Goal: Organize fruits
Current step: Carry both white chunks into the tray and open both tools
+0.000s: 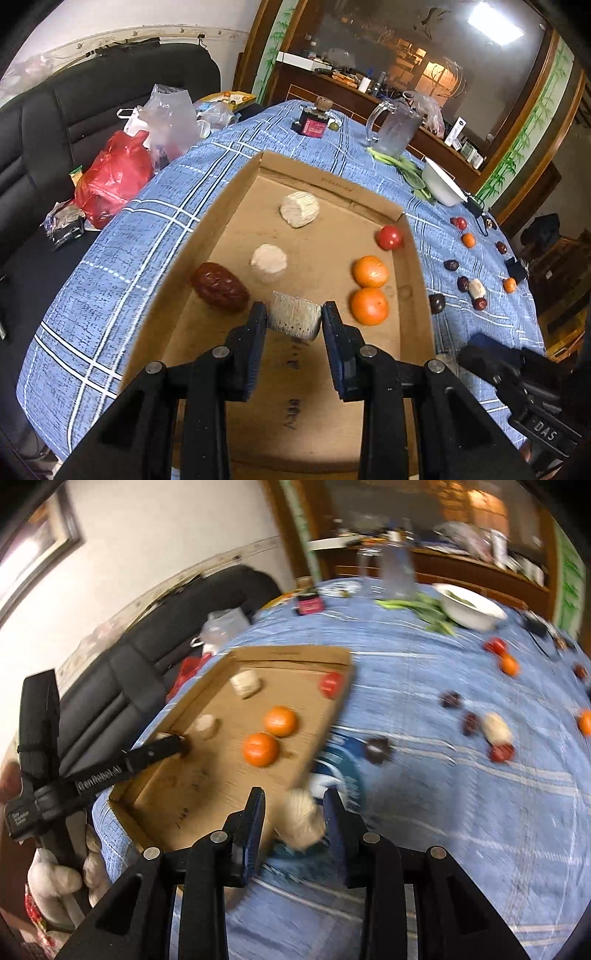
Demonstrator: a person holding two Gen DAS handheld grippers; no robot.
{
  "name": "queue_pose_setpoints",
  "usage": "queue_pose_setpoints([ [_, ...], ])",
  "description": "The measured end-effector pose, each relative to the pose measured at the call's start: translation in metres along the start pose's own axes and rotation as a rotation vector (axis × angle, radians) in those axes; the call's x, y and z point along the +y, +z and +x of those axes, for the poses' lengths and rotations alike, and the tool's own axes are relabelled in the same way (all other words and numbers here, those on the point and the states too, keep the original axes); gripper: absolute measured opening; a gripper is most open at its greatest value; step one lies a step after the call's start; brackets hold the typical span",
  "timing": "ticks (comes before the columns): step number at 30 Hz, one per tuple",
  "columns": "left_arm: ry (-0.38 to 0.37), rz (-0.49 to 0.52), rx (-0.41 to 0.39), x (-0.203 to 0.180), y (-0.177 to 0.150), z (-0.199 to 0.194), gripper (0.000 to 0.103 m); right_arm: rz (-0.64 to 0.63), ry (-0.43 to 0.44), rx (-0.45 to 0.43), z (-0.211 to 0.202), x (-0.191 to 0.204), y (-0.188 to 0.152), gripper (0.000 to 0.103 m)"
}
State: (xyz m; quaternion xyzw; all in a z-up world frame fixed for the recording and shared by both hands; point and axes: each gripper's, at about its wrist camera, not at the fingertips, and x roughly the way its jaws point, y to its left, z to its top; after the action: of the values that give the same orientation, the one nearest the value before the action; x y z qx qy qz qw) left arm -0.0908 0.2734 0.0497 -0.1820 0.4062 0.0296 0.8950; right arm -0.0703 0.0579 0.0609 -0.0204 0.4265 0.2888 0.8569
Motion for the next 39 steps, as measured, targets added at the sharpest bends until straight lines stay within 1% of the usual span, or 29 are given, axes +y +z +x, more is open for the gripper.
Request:
queue_pose_setpoints([
  [3,0.004,0.003,0.007,0.007,0.000,0.002,0.030,-0.056,-0.006,-0.005,0.016,0.018,0.018,0.036],
  [7,-0.009,-0.003,0.031,0.011,0.000,0.011,0.030,-0.078,-0.007,0.005,0.039,0.027,0.043,0.036],
  [10,-0.018,-0.013,0.041,0.014,0.000,0.015,0.030,-0.062,-0.002,0.012,0.051,0.026,0.052,0.036],
  [13,-0.028,-0.021,0.039,0.019,0.002,0.017,0.030,-0.019,0.021,0.006,0.047,0.020,0.052,0.036],
  [15,-0.035,-0.026,0.035,0.021,0.003,0.019,0.030,-0.012,0.004,-0.015,0.036,0.013,0.047,0.036],
  [16,-0.035,-0.026,0.035,0.021,0.003,0.020,0.030,-0.014,-0.020,-0.024,0.029,0.008,0.043,0.036],
  [18,-0.037,-0.032,0.043,0.023,0.003,0.021,0.030,0.000,-0.045,-0.027,0.020,-0.003,0.033,0.036],
  [21,-0.040,-0.039,0.050,0.023,0.002,0.024,0.030,0.054,-0.031,-0.026,0.007,-0.021,0.018,0.036],
  [23,-0.045,-0.049,0.050,0.024,0.001,0.023,0.036,0.080,-0.039,-0.025,0.001,-0.029,0.009,0.036],
  [25,-0.048,-0.056,0.035,0.024,0.002,0.017,0.044,0.101,-0.034,-0.011,-0.004,-0.037,-0.002,0.036],
  [27,-0.051,-0.062,0.017,0.025,0.002,0.011,0.047,0.101,-0.033,0.015,-0.008,-0.040,-0.014,0.037],
  [29,-0.055,-0.069,0.004,0.026,0.003,0.006,0.050,0.088,-0.047,0.040,-0.010,-0.040,-0.027,0.043],
  [31,-0.051,-0.071,-0.005,0.026,0.004,0.002,0.052,0.063,-0.071,0.064,-0.010,-0.038,-0.041,0.057],
  [35,-0.054,-0.087,-0.001,0.029,0.003,0.002,0.052,-0.012,-0.138,0.106,-0.005,-0.028,-0.064,0.058],
  [36,-0.055,-0.092,0.000,0.030,0.002,0.002,0.052,-0.029,-0.151,0.117,-0.002,-0.026,-0.069,0.056],
  [37,-0.054,-0.096,0.000,0.031,0.002,0.001,0.052,-0.041,-0.161,0.127,0.000,-0.024,-0.072,0.036],
  [38,-0.054,-0.101,-0.002,0.032,0.002,0.000,0.052,-0.036,-0.141,0.132,0.001,-0.023,-0.073,0.026],
  [39,-0.054,-0.105,-0.006,0.033,0.002,-0.002,0.052,-0.026,-0.133,0.127,-0.001,-0.024,-0.072,0.026],
])
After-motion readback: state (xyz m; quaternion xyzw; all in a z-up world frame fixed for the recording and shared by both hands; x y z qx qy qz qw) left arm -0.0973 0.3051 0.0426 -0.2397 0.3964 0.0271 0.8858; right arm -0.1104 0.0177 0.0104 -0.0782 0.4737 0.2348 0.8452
